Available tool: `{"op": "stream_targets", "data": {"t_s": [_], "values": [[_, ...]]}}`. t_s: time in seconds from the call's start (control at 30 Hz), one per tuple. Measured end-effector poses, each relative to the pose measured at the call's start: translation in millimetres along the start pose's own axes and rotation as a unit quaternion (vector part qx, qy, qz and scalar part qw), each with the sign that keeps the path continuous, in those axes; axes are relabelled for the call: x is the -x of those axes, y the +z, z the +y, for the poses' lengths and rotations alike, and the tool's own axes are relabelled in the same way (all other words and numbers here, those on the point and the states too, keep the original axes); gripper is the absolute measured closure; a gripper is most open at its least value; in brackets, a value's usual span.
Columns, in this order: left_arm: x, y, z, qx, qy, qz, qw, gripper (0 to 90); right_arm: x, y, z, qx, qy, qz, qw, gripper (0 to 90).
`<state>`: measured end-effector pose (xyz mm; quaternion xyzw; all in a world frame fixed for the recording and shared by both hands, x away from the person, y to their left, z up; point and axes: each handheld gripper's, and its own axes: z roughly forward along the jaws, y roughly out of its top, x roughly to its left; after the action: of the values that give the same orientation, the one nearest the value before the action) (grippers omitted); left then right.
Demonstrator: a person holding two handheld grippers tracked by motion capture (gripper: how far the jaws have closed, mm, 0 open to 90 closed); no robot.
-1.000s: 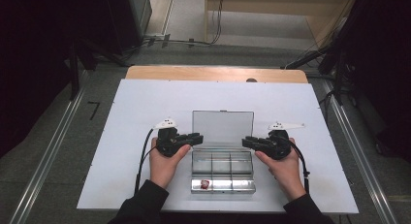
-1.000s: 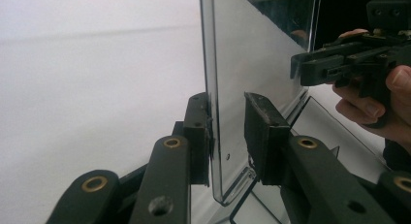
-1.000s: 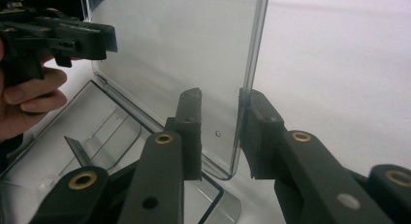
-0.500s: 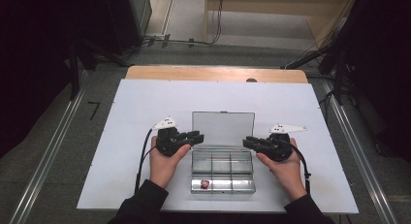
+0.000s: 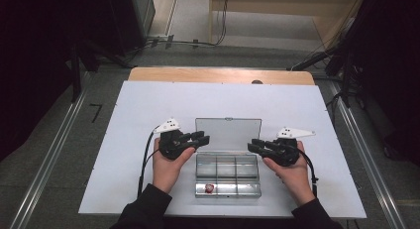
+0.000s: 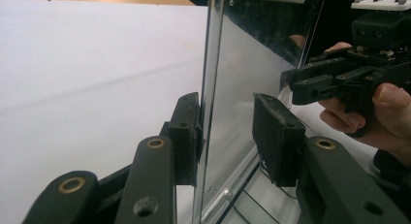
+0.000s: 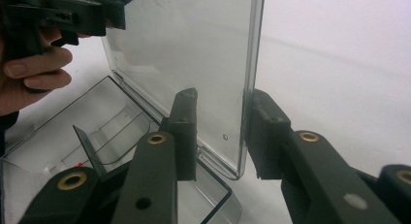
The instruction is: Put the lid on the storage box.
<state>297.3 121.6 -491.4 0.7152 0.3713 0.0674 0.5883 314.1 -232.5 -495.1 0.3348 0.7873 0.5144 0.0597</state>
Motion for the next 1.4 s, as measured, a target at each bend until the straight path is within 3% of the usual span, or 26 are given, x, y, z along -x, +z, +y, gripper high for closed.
{"op": "stream_targets", "data": {"t_s": [0.17, 0.57, 0.7, 0.9, 1.13, 1.4], "values": [[1.3, -1.6, -1.2, 0.004, 0.004, -0.005, 1.0, 63.1, -2.5, -2.1, 2.3, 0.003, -0.007, 0.001, 1.0, 61.1], [5.2, -5.6, -3.9, 0.008, 0.014, -0.019, 0.9997, 62.9, -15.3, -18.4, 16.8, 0.043, -0.02, -0.004, 0.9989, 50.4], [6.8, -7.6, -4.5, 0.007, 0.019, -0.026, 0.9995, 62.7, -21.3, -20.4, 19.8, 0.053, -0.039, -0.008, 0.9978, 47.7], [9.0, -9.8, -6.2, 0.006, 0.023, -0.031, 0.9993, 62.8, -27.8, -21.4, 22.2, 0.053, -0.054, -0.002, 0.9972, 49.3], [11.3, -12.2, -7.0, 0.002, 0.026, -0.035, 0.9991, 60.8, -31.2, -24.7, 22.5, 0.043, -0.043, -0.002, 0.9981, 57.6], [11.5, -20.5, -7.5, 0.005, 0.02, -0.018, 0.9996, 48.0, -33.0, -26.5, 20.8, 0.041, -0.047, 0.0, 0.9981, 57.5]]}}
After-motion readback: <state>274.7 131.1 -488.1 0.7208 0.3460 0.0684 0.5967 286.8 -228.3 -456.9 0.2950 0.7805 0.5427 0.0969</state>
